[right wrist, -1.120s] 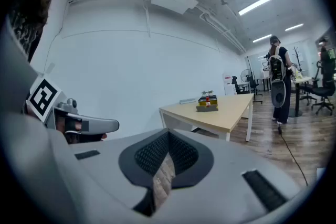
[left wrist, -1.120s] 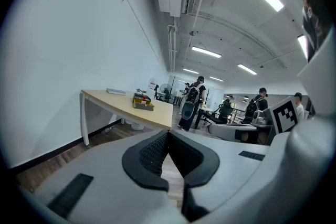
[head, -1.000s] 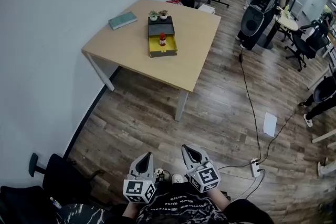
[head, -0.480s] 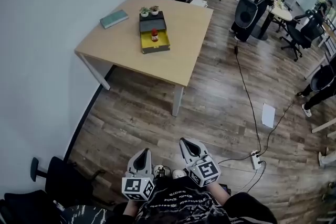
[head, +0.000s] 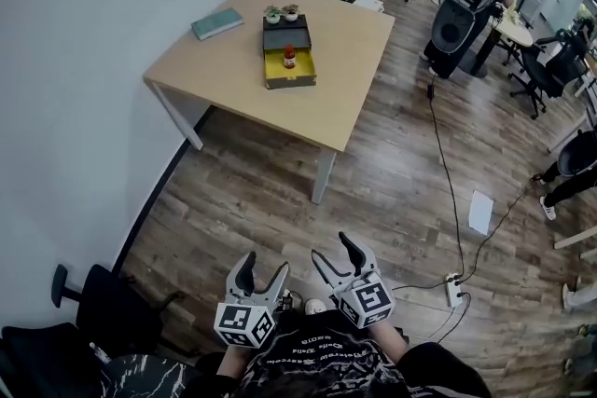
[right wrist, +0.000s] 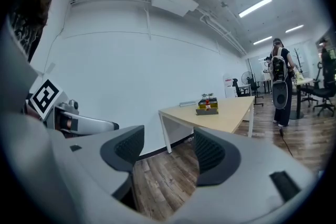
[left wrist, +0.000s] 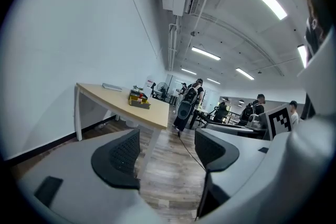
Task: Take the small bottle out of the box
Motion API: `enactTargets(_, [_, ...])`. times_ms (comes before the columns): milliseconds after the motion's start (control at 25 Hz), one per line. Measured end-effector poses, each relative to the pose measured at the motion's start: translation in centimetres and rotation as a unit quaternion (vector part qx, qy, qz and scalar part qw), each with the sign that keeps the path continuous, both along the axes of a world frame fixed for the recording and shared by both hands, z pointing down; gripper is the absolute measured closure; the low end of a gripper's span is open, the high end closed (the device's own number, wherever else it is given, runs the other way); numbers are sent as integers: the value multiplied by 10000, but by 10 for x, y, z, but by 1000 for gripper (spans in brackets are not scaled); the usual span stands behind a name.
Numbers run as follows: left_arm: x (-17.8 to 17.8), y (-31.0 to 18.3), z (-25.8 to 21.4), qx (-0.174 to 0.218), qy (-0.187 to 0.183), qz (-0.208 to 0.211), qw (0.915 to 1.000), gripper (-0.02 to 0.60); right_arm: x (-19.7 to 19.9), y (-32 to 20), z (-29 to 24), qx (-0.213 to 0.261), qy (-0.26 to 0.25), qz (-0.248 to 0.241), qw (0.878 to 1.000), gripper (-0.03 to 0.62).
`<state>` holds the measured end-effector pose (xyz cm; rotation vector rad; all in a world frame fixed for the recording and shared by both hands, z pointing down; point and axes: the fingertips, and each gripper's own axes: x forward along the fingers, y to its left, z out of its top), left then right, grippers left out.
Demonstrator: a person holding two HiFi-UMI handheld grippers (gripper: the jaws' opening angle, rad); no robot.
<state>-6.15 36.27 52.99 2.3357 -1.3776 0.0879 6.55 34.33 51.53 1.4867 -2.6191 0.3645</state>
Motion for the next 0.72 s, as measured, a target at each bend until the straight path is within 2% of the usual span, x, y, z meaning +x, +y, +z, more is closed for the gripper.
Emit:
enactTargets(360, [-22, -16, 5, -75, -108, 70, 9999, 236, -19, -19, 1, -11, 51, 159, 9999, 290])
enactTargets(600, [-57, -42, 12, -138, -159, 109, 9997, 236, -47, -39, 3, -34, 89, 321, 9994, 290])
enactTargets(720, [-70, -53, 9, -21, -153, 83, 9998, 236, -62, -46, 4, -10, 110, 276, 9996, 290])
